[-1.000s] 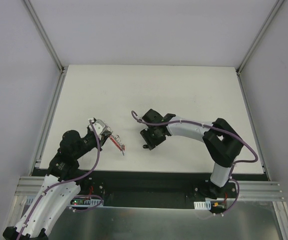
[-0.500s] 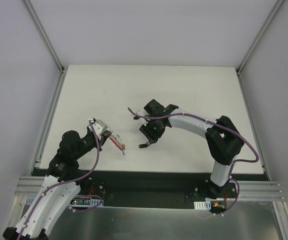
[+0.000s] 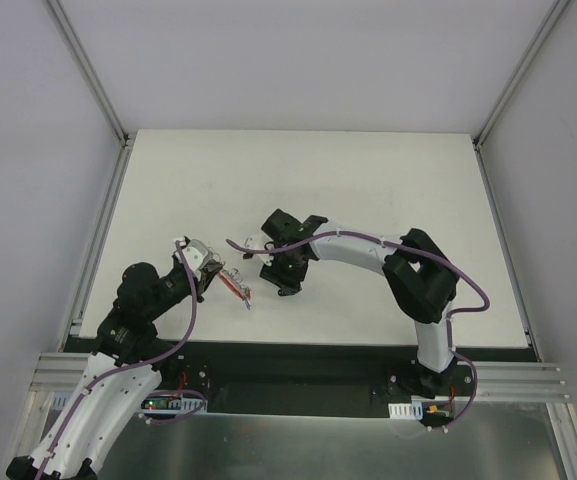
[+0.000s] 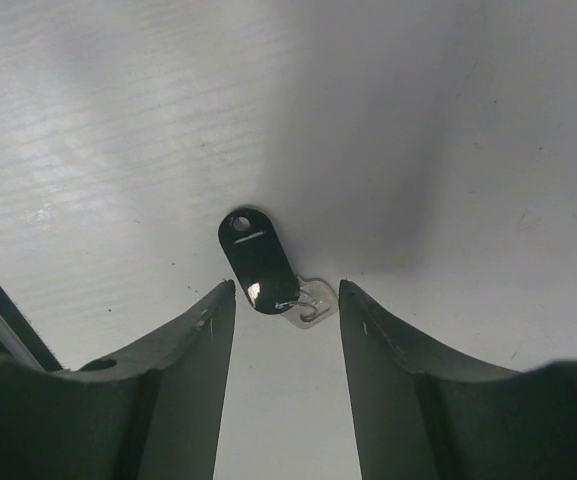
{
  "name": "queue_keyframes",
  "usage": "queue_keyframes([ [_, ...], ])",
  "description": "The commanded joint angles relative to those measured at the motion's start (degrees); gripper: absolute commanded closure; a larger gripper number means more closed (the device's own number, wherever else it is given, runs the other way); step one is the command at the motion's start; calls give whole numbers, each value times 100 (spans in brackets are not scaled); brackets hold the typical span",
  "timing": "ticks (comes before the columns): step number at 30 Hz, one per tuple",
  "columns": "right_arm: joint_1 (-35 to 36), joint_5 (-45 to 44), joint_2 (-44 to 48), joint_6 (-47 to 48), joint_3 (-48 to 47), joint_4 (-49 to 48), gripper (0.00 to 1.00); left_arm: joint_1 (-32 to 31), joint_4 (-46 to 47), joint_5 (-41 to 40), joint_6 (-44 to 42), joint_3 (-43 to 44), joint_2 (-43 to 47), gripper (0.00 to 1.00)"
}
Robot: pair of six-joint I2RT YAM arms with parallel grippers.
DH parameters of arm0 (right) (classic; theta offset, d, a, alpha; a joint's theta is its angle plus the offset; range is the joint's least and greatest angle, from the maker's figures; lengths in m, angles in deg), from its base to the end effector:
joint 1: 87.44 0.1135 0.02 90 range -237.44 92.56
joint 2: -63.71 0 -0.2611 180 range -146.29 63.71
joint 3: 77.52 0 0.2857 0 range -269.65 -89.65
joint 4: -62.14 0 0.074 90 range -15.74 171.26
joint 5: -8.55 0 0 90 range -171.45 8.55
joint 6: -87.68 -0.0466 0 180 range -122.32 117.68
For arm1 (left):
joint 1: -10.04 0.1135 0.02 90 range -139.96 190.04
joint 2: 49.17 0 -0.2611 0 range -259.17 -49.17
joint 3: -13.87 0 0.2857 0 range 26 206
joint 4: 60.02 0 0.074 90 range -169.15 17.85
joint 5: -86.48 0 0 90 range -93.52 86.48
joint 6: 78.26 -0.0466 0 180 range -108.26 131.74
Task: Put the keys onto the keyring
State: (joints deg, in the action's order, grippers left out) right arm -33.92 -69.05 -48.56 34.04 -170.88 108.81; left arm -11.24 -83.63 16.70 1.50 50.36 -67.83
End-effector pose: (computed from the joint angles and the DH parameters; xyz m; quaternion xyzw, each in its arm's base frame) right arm 0.2527 0.3586 0.1537 -0.7025 0.6717 0.1357 0.1922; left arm 0.1449 -0.0737 0.2727 0.3116 0.6709 -0.1931 0.6446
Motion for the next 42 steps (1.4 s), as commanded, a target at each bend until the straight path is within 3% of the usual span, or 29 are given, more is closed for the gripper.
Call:
queue_keyframes([
  [1, 1, -177, -58, 336, -156, 219, 51, 18, 305, -72, 84, 87, 73, 100],
  [12, 80, -747, 64, 91, 450, 237, 55, 18, 305, -72, 101, 87, 108, 100],
  [22, 71, -1538, 952, -1718, 1619, -536, 95, 18, 305, -72, 127, 95, 81, 100],
  [24, 71, -1767, 1084, -2211, 1803, -685, 99, 18, 305, -63, 145, 95, 81, 100],
  [29, -25, -2110, 1488, -3421, 2049, -923, 99, 18, 305, -89, 163, 104, 55, 100],
  [37, -122, -1944, 1972, -4804, 2585, -1748, 98, 18, 314, -151, 198, 104, 73, 100],
  [38, -140, -1839, 1902, -4892, 2586, -1906, 96, 18, 314, -159, 198, 104, 73, 100],
  [40, -131, -1567, 1744, -4954, 2472, -1986, 79, 18, 314, -151, 207, 104, 64, 100],
  [42, -35, -1293, 1603, -4876, 2244, -1969, 69, 18, 305, -133, 207, 113, 55, 100],
])
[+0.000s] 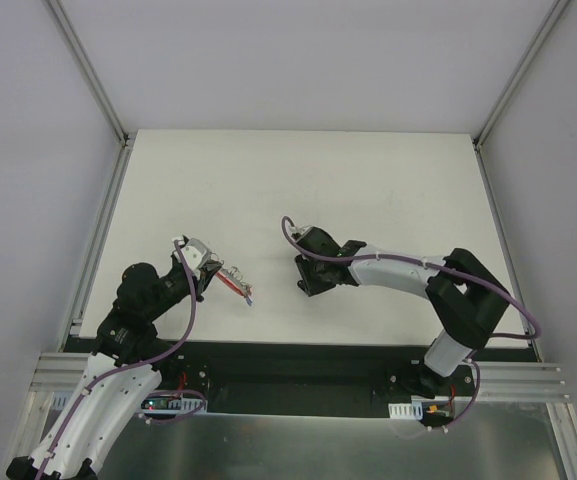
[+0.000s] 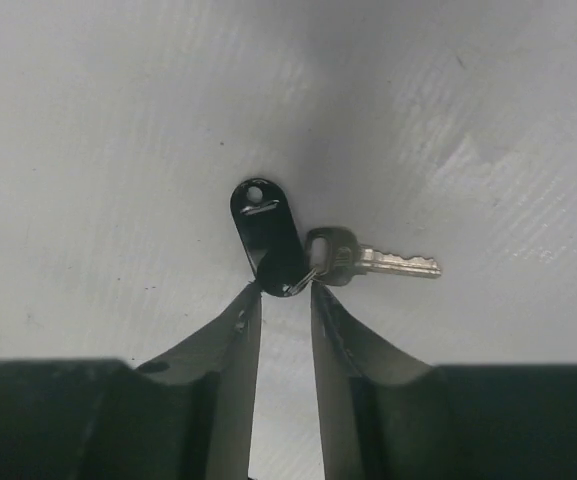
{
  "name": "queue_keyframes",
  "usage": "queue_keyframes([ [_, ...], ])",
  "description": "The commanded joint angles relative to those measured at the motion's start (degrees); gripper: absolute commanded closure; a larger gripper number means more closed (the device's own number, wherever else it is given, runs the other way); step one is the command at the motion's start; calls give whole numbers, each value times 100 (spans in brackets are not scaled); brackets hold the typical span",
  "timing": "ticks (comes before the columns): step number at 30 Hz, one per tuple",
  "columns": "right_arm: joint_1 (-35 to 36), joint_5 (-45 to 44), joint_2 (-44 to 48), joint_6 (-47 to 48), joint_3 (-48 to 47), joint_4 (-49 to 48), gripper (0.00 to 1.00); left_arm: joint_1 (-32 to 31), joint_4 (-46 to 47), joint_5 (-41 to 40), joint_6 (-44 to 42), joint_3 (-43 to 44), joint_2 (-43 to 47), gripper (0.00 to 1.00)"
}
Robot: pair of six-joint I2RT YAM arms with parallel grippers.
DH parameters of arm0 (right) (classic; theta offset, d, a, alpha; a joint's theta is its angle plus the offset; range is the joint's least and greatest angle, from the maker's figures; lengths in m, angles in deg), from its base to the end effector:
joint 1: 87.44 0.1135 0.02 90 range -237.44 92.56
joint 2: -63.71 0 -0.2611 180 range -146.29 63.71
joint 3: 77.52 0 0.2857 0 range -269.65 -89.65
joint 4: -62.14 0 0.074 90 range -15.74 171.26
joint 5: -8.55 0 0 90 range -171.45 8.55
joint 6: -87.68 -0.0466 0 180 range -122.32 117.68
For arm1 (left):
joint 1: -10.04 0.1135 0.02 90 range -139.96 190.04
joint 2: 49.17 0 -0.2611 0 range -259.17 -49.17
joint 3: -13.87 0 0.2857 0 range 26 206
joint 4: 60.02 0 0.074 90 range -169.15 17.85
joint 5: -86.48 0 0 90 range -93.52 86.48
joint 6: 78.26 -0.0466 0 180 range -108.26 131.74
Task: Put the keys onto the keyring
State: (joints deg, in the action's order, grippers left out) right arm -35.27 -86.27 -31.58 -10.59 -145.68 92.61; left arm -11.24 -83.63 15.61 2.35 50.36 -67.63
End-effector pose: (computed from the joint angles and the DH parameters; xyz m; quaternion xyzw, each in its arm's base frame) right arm 0.2256 0.2842 0.1415 -0.3478 0.8943 0.1054 0.2612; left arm 0.1449 -0.0728 0.2731 0.3008 0.6749 -0.1910 0.6462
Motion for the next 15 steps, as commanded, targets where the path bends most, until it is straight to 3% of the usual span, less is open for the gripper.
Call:
queue_keyframes([
  [1, 153, 429, -87, -221, -338, -297, 66, 18, 314, -15, 121, 113, 44, 100],
  [4, 259, 603, 89, 323, -488, -25, 56, 18, 314, -33, 130, 95, 70, 100],
  [15, -135, 974, 274, 3418, -672, 855, 55, 18, 314, 29, 104, 113, 35, 100],
])
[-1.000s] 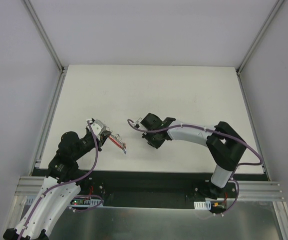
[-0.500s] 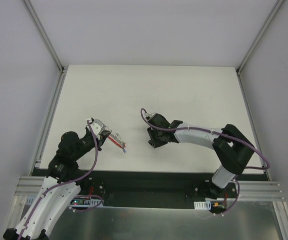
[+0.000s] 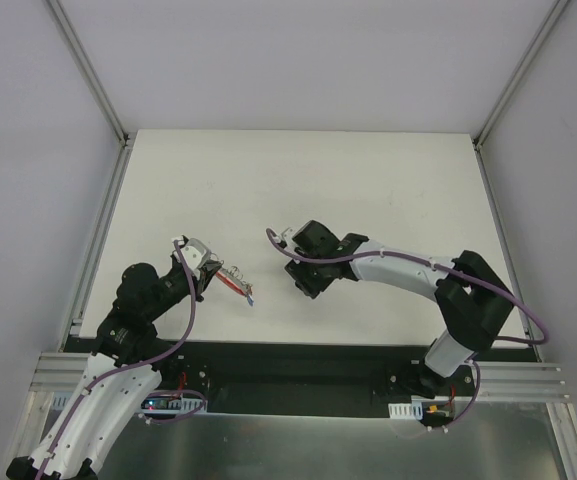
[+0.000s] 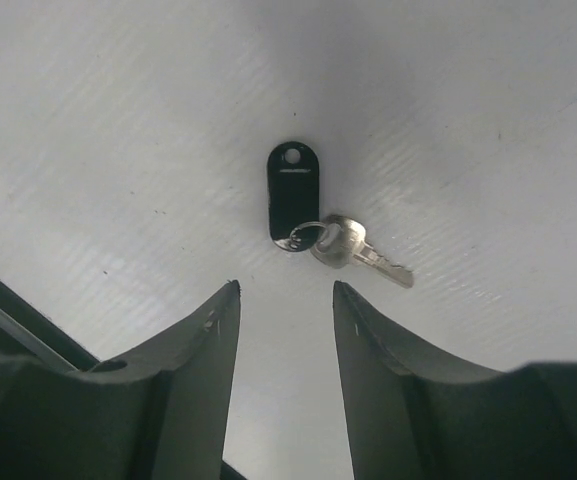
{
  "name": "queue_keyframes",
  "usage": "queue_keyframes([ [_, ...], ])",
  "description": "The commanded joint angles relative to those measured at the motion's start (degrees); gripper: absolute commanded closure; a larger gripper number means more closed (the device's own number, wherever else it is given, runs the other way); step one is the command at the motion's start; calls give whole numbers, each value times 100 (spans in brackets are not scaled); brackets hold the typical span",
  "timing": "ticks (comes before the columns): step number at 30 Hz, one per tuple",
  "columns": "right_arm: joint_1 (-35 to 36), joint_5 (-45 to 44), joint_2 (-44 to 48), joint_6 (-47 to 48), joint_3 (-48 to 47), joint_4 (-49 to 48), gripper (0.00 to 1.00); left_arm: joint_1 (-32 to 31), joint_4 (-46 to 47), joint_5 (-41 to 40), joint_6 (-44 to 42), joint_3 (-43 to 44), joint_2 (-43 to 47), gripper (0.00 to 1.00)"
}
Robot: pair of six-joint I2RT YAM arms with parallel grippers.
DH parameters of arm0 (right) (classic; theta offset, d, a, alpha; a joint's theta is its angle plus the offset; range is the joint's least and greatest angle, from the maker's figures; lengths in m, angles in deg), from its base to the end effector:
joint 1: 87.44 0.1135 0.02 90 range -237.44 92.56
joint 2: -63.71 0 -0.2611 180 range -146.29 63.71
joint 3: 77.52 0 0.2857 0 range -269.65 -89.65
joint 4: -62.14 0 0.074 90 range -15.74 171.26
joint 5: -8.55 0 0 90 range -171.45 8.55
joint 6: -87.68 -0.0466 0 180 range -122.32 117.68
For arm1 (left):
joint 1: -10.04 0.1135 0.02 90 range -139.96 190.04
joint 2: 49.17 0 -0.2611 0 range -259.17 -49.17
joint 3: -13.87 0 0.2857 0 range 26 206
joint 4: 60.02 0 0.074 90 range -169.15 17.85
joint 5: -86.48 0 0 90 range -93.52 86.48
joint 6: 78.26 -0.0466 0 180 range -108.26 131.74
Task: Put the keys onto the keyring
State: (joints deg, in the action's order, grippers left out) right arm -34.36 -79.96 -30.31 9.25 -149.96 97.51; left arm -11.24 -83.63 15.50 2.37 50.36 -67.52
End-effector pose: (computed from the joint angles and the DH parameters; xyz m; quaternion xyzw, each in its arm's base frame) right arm 0.2211 0.2963 0.1678 -0.5157 0.8081 0.1124 0.2615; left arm 0.1447 -0.0727 0.2734 0.3001 0.6746 -0.1904 0.6471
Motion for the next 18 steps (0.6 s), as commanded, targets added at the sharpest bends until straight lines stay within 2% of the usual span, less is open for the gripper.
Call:
queue_keyframes([
  [1, -358, 638, 95, 1627, -279, 400, 55, 18, 305, 48, 93, 113, 7, 100],
  [7, -614, 1062, -388, 2744, -910, 935, 56, 18, 314, 5, 84, 95, 33, 100],
  [18, -667, 1643, -1180, 3378, -1421, 1367, 58, 18, 305, -83, 93, 69, -37, 100],
])
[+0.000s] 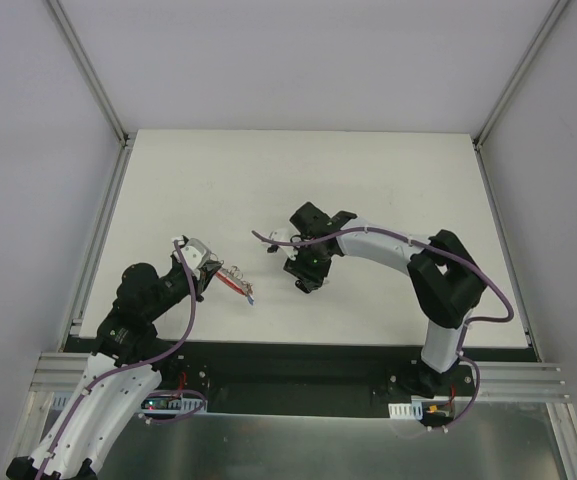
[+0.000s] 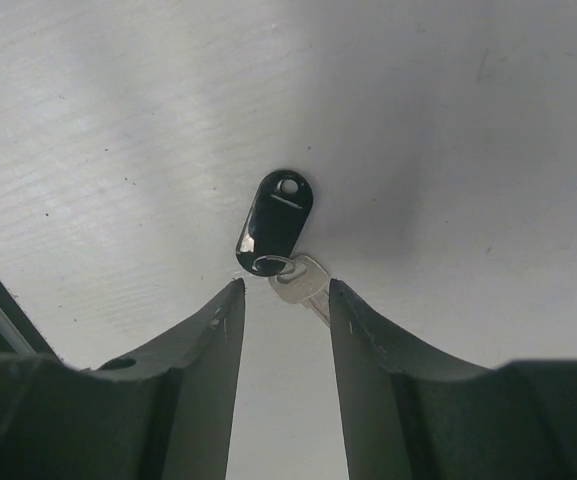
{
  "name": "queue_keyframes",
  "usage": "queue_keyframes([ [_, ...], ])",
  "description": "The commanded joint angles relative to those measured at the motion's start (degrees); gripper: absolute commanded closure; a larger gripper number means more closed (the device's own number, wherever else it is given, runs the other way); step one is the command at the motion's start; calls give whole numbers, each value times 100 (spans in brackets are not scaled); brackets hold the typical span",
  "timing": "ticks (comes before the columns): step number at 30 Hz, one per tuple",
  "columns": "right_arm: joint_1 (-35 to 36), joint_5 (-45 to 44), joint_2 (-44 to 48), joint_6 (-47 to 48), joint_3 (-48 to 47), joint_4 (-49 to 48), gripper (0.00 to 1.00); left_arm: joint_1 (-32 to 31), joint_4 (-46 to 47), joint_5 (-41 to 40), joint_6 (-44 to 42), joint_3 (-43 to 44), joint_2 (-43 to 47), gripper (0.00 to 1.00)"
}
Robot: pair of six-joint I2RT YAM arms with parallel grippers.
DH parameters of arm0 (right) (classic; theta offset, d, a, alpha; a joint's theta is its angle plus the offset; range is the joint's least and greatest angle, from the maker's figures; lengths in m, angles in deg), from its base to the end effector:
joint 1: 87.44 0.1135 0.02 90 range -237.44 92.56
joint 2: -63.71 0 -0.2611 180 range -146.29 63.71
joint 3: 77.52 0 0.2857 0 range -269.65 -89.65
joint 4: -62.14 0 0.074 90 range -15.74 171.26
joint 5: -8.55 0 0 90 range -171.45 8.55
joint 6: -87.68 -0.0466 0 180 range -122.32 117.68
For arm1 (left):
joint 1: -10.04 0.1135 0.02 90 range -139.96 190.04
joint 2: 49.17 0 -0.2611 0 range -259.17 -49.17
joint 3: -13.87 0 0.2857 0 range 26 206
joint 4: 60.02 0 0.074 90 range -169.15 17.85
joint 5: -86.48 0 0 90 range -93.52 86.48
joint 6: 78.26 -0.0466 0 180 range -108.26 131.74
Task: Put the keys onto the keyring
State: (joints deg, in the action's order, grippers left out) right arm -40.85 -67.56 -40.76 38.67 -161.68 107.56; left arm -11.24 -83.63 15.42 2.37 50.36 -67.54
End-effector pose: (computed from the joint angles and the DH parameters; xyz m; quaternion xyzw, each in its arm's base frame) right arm 0.2683 0.2999 0.1585 -0.6899 0.6830 0.1283 0.2026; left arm 0.1448 -0.0726 0.2733 0.2997 0.6749 -0.1899 0.6471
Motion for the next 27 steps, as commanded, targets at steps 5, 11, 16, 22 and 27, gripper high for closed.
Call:
queue_keyframes([
  [5, -9, 448, -267, 524, -303, 406, 59, 18, 314, -118, 84, 69, -96, 100],
  [11, -9, 510, -373, 480, -285, 230, 61, 18, 305, -136, 84, 69, -158, 100],
  [16, 8, 378, -452, 445, -171, 160, 64, 18, 305, -119, 75, 78, -202, 100],
  [22, 148, -43, -513, 418, -92, 98, 68, 18, 322, -110, 66, 86, -263, 100],
  [27, 254, -422, -505, 191, 4, -25, 85, 18, 314, -119, 58, 87, -255, 100],
])
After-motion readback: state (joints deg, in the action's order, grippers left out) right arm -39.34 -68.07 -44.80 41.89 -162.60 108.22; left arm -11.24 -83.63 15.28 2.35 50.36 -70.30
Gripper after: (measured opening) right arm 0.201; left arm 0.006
